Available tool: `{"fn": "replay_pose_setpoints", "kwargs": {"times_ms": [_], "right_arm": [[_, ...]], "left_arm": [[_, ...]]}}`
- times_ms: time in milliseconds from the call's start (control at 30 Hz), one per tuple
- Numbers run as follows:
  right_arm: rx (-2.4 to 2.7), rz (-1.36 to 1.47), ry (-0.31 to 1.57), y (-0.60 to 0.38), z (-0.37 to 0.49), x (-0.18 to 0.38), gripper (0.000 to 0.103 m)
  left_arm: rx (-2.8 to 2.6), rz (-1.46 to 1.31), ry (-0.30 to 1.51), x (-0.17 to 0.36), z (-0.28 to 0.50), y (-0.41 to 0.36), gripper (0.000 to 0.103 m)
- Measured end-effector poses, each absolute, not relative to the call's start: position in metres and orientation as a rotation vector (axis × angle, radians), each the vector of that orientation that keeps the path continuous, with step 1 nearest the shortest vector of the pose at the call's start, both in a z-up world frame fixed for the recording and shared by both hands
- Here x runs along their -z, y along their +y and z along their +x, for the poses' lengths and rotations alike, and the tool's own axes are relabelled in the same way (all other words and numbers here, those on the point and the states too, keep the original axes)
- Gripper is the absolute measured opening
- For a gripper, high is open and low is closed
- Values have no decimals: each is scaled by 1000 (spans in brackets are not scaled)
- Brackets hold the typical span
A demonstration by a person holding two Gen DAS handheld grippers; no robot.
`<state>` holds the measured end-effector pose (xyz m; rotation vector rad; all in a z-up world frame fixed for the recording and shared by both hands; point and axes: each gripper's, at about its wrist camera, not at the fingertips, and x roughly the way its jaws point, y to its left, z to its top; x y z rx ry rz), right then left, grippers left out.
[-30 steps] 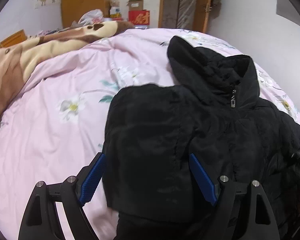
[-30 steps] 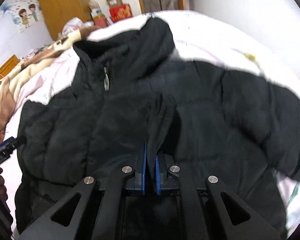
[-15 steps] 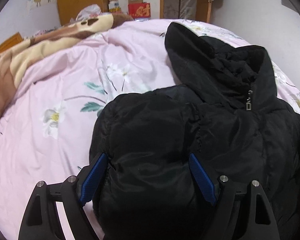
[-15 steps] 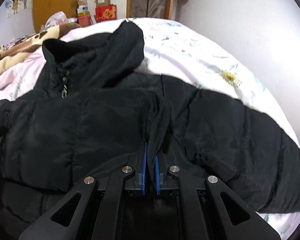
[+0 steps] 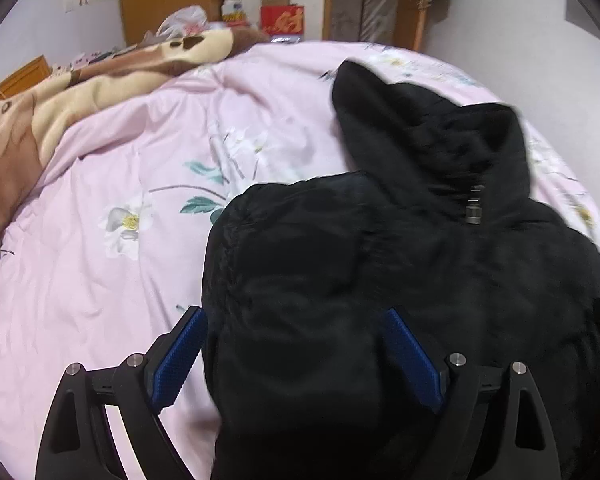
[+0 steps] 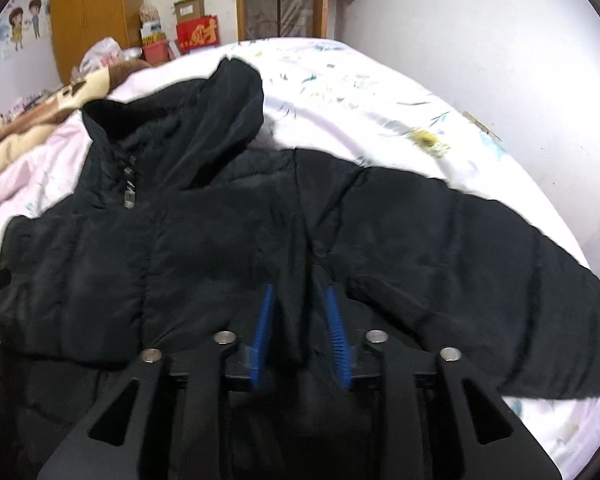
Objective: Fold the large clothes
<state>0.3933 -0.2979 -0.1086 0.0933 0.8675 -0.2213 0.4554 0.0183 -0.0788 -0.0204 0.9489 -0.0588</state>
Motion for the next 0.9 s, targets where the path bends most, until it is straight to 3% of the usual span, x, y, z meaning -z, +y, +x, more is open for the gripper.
{"fn": "replay_pose_setpoints", "kwargs": {"times_ms": [67, 233, 467, 700, 900], "right_arm": [[225, 114, 826, -304, 366, 88, 53], [229, 158, 793, -320, 313, 64, 55], [334, 142, 762, -382, 223, 44, 65], [484, 250, 756, -462, 172, 45, 77], [650, 390, 743, -552, 133, 63, 78]], "left_arm": [[67, -29, 931, 65, 438, 15, 91], [124, -53, 901, 36, 385, -2, 91], [200, 24, 881, 24, 316, -60, 91], [274, 30, 898, 28, 279, -118, 91], [349, 62, 913, 38, 269, -171, 91]]}}
